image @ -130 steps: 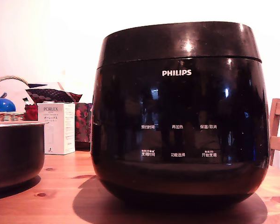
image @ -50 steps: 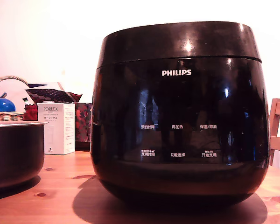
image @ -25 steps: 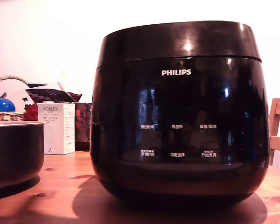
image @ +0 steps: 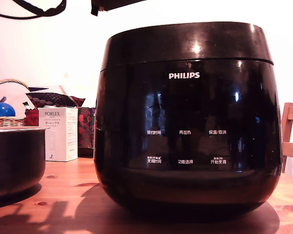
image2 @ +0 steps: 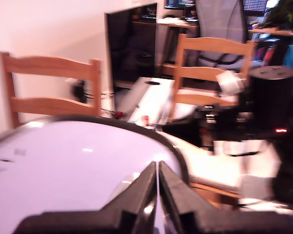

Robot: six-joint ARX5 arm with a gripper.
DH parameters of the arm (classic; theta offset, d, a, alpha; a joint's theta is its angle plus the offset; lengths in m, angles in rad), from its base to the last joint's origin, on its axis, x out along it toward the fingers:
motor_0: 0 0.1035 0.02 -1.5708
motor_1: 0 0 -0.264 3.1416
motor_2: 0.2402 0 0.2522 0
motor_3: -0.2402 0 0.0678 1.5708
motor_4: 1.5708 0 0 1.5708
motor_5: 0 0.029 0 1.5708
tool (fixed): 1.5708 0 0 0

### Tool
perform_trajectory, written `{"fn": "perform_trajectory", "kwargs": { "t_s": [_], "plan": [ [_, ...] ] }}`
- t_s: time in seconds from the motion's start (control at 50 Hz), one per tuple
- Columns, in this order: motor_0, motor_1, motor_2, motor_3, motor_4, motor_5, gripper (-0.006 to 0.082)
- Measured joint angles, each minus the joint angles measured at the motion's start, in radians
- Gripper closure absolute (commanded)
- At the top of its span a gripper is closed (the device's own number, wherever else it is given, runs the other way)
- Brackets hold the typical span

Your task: Open the rice cooker by pressing the large metal button on the top of its lid with medium force

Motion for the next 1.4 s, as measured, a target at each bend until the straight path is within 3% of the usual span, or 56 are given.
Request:
{"fn": "perform_trajectory", "kwargs": {
  "t_s": [0.48, 0.78, 1.4],
  "plan": [
    [-0.061, 0.082, 0.051, -0.005, -0.067, 0.073, 0.0791],
    [-0.065, 0.12, 0.115, -0.166, -0.172, 0.171, 0.0791],
    [-0.097, 0.109, 0.164, -0.353, -0.176, 0.225, 0.0791]
  ]
}}
